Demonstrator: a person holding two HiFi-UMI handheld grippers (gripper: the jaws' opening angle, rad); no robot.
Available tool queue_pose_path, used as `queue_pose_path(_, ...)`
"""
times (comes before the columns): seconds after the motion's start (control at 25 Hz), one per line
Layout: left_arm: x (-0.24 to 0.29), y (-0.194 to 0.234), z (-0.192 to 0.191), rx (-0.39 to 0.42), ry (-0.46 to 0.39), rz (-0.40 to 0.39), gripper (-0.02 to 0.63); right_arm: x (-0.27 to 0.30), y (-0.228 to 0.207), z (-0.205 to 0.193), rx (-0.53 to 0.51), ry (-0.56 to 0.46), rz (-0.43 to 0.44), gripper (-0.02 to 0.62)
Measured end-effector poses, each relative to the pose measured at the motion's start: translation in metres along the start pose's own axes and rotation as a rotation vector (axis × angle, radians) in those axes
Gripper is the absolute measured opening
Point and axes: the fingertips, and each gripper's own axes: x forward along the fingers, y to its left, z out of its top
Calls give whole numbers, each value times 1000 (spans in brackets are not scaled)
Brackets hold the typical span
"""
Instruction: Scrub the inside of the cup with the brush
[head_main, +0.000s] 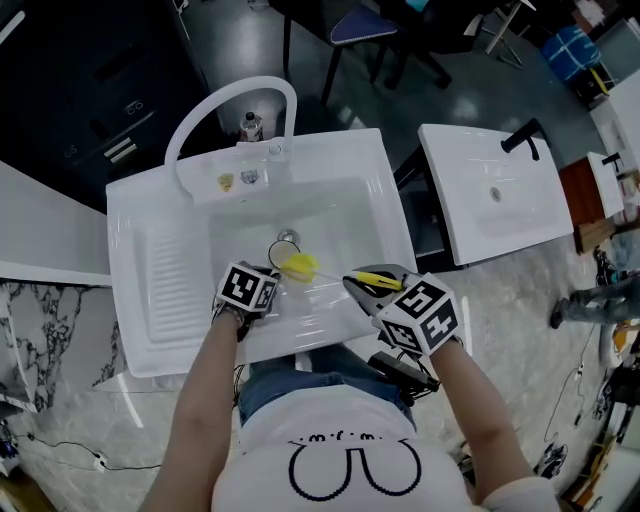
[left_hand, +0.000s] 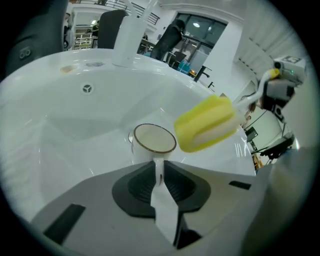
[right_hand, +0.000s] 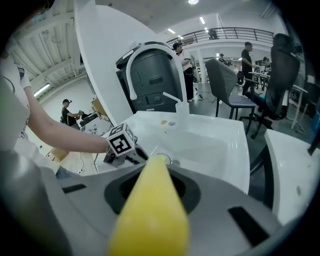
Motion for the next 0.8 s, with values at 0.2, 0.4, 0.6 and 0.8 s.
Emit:
queue_pose_path(0.2,0,0,1,-117,-17,-35,64,5,6,-16,-2,46,-6,38)
queue_pose_path(0.4,0,5,3,-244,-43,-59,64,20,1,-17,27,43,-16,38)
queue_pose_path(0.6,-3,7,5,-356,-69,-93,64,36,6,-27,36,81,-20,38)
queue_pose_path(0.8,0,6,6,-372,-66,-108,63,65,10,-34,3,122,-26,38)
